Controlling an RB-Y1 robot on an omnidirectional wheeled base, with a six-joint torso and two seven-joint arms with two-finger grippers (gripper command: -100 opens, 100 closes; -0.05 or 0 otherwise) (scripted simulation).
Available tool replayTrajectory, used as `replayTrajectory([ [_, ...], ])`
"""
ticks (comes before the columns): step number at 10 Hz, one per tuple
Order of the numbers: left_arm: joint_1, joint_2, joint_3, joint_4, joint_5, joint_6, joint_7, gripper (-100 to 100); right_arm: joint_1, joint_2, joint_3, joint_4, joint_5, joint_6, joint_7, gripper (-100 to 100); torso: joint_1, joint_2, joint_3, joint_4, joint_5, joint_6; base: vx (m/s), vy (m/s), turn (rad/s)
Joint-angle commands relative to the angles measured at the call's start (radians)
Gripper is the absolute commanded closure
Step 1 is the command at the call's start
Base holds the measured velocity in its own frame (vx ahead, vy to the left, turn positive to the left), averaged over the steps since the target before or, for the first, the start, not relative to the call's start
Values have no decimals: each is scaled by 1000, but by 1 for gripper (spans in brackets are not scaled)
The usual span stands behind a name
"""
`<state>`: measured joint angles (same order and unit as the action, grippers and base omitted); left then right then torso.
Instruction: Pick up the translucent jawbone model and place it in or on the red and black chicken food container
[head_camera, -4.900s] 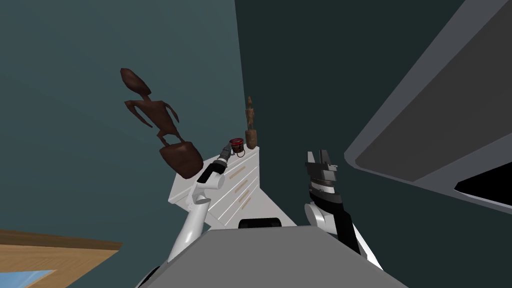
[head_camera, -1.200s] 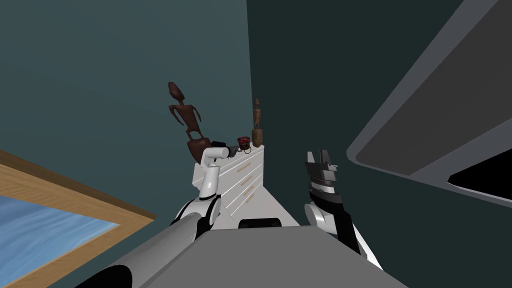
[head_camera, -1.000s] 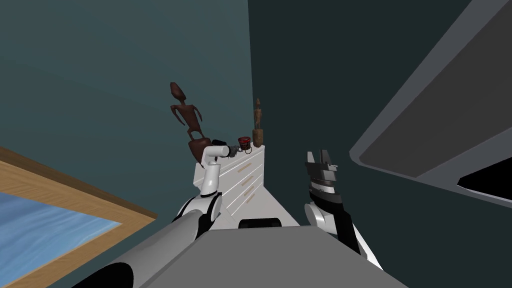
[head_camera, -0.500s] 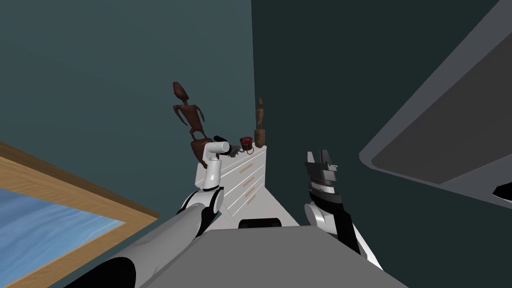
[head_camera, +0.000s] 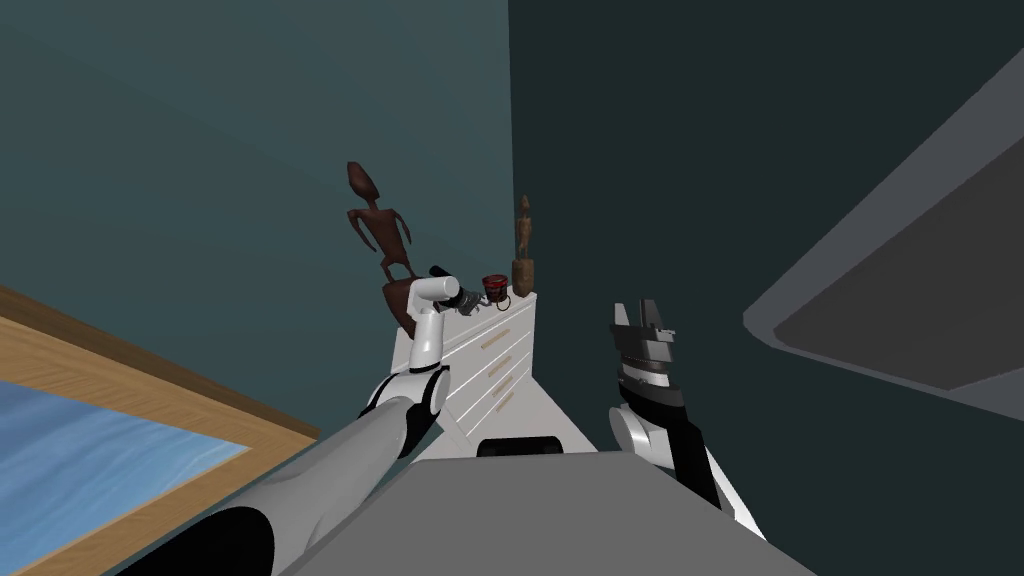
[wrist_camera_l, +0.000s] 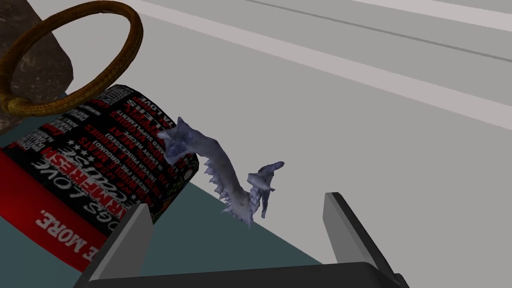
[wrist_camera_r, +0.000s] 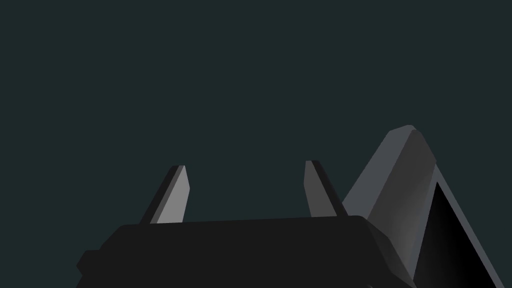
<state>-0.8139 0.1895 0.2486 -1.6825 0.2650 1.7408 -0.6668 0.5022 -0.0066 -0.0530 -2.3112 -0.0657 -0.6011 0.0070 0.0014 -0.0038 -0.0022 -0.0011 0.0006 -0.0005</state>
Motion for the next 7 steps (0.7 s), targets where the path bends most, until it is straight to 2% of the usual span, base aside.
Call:
replayTrajectory([
  [1,-13,1,5,11,3,30,-9,-100,0,0,0,0,0,0,0,0,0,0,0,0,0,0,43,18,18],
  [4,-58,6,22,55,14,108,-37,-100,0,0,0,0,0,0,0,0,0,1,1,0,0,0,41,16,32],
  [6,-73,10,28,76,19,141,-48,-100,0,0,0,0,0,0,0,0,-1,1,0,0,0,0,54,23,24],
  [7,-70,10,27,70,18,130,-44,-100,0,0,0,0,0,0,0,0,0,0,0,0,0,0,27,15,3],
])
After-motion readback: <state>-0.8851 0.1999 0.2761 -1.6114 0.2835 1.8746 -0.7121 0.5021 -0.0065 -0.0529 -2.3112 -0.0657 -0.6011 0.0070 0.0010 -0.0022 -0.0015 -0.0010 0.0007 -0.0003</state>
